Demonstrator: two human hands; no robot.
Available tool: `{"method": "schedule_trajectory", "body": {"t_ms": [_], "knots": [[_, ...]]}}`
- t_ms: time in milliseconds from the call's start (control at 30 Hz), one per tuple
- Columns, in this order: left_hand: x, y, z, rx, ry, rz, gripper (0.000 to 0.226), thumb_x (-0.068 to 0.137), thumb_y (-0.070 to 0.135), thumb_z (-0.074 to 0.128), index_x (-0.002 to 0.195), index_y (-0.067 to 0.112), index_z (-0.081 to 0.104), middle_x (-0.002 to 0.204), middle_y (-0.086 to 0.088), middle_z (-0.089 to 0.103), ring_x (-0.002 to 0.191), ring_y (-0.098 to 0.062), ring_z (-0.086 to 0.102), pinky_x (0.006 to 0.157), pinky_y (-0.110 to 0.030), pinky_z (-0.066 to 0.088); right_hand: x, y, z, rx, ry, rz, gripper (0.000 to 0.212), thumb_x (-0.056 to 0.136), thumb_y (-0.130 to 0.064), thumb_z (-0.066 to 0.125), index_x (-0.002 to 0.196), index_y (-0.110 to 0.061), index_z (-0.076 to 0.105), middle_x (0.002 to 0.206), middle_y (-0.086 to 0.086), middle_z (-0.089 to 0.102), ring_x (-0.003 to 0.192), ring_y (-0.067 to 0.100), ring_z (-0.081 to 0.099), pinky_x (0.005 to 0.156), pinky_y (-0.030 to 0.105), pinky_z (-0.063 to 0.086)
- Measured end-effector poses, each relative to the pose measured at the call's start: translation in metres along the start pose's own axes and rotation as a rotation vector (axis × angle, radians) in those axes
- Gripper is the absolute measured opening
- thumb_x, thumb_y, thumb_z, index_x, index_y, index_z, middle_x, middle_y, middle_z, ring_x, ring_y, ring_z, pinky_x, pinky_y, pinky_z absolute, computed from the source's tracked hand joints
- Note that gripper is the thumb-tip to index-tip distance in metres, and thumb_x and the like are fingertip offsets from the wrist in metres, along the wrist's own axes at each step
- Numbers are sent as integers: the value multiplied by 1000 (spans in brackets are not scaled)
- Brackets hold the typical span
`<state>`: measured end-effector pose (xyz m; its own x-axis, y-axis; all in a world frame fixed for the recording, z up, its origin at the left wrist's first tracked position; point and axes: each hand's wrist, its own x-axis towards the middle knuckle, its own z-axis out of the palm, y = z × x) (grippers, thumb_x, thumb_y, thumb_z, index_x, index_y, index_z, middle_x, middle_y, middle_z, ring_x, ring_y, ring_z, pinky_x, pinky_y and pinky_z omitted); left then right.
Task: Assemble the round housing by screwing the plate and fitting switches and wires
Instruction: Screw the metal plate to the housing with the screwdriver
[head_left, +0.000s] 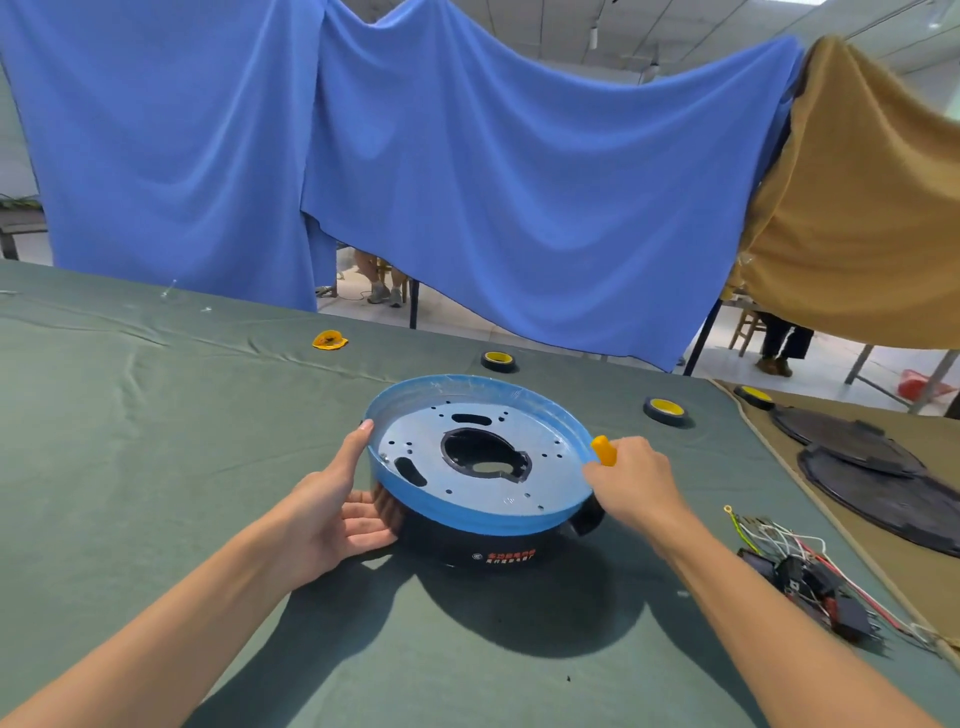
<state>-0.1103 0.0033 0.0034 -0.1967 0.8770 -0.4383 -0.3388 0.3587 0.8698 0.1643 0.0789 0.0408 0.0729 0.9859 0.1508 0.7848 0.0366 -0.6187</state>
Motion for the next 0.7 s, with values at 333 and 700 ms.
{"method": "schedule_trajectory", "body": {"t_ms": [333, 700], "knots": [[10, 4, -1, 22, -20, -10, 82, 76, 70, 65, 108, -5, 58, 78, -17, 66, 60, -27, 70, 57, -34, 58, -3, -7, -19, -229, -120, 4, 30, 87, -30, 55, 66, -14, 41, 72, 5, 49, 65, 25, 45, 52, 30, 32], [30, 16, -9, 172, -184, -53, 74, 51, 75, 78, 63, 4, 65, 65, -14, 52, 52, -26, 53, 59, -34, 57, -15, -117, -39, 492, -222, -432, 64, 89, -65, 48, 63, -12, 72, 57, 5, 52, 61, 25, 49, 62, 31, 44]]}}
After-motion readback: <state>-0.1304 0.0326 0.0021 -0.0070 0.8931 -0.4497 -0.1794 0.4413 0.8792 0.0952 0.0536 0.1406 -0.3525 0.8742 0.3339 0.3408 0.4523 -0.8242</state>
